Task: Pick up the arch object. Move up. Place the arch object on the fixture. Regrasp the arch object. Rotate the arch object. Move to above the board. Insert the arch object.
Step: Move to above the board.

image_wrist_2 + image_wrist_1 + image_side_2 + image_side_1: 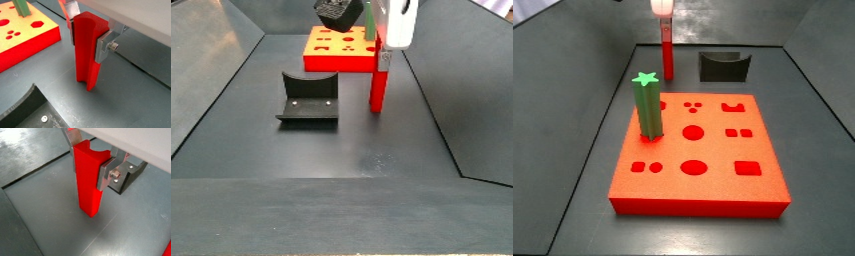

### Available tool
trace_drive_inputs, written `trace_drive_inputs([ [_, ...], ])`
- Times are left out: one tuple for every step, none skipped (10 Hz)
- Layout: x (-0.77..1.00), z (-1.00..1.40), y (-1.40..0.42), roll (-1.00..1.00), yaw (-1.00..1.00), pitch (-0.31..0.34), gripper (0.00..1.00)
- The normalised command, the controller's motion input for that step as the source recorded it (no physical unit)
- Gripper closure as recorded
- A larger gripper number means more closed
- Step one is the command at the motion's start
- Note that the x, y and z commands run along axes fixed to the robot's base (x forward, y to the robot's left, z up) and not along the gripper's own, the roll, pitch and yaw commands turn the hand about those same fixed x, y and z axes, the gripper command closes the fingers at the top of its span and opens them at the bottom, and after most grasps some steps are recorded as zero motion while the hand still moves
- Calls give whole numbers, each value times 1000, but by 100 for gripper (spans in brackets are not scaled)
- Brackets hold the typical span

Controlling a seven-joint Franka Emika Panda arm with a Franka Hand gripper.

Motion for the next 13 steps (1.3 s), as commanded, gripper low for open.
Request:
trace_drive_inputs([
  [-128, 1000, -227, 178, -55, 297, 100],
  [-113, 1000, -197, 185, -10, 230, 100],
  [-105, 1000, -191, 171, 1, 196, 100],
  [-92, 1000, -176, 129, 8, 149, 100],
  [-87, 1000, -167, 109, 11, 133, 100],
  [-73, 1000, -153, 74, 11, 102, 100],
  [-66, 1000, -143, 65, 12, 96, 100],
  [-51, 1000, -127, 48, 14, 94, 100],
  [-39, 1000, -116, 31, 17, 92, 100],
  [-29, 1000, -101, 18, 18, 88, 100],
  [-20, 939, -80, 8, 16, 88, 100],
  [1, 660, -38, -13, 15, 90, 100],
  [8, 551, -28, -19, 16, 90, 100],
])
